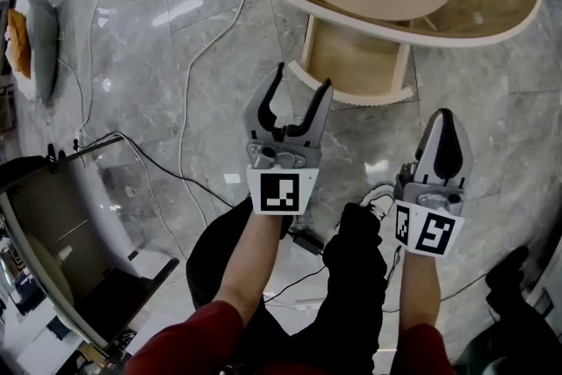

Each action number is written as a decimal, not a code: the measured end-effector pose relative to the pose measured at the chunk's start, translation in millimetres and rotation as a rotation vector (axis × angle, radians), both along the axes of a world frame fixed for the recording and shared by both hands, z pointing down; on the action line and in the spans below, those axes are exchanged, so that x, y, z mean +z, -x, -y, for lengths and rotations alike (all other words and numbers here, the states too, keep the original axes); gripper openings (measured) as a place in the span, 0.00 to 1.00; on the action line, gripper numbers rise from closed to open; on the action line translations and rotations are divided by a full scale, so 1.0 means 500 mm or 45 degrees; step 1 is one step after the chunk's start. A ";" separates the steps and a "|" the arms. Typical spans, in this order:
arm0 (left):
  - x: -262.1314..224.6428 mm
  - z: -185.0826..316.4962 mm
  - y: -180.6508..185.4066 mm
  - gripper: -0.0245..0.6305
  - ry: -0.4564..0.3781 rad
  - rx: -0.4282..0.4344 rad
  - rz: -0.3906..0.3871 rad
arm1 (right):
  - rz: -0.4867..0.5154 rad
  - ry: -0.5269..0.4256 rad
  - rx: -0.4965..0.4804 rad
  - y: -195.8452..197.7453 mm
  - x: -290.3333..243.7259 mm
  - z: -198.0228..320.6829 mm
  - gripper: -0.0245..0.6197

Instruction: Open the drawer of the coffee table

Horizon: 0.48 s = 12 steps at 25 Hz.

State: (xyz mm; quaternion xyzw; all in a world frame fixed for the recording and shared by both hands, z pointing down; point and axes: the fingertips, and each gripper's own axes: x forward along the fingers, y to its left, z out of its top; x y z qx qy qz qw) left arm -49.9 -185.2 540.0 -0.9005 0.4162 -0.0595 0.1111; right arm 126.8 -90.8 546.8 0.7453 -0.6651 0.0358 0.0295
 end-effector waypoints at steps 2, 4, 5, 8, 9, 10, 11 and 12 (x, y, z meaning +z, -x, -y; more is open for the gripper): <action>-0.090 0.011 -0.005 0.45 0.009 -0.001 0.015 | 0.004 0.009 -0.002 0.006 -0.098 0.006 0.08; -0.187 0.011 -0.006 0.45 0.017 0.018 0.053 | 0.028 0.015 -0.005 0.013 -0.195 0.014 0.08; -0.239 0.011 -0.002 0.45 0.034 0.021 0.053 | 0.043 0.021 -0.001 0.017 -0.243 0.017 0.08; -0.410 0.004 0.001 0.45 0.063 0.016 0.011 | 0.050 0.037 0.019 0.009 -0.401 0.021 0.08; -0.472 -0.001 0.002 0.45 0.053 0.025 0.003 | 0.049 0.031 0.021 0.006 -0.458 0.023 0.08; -0.535 -0.007 0.005 0.45 0.036 0.037 -0.007 | 0.052 0.020 0.019 0.004 -0.515 0.025 0.08; -0.596 -0.013 0.009 0.45 0.027 0.050 -0.017 | 0.055 0.005 0.017 0.004 -0.574 0.028 0.08; -0.651 -0.018 0.015 0.45 0.052 0.055 -0.028 | 0.054 -0.009 0.016 0.006 -0.635 0.029 0.08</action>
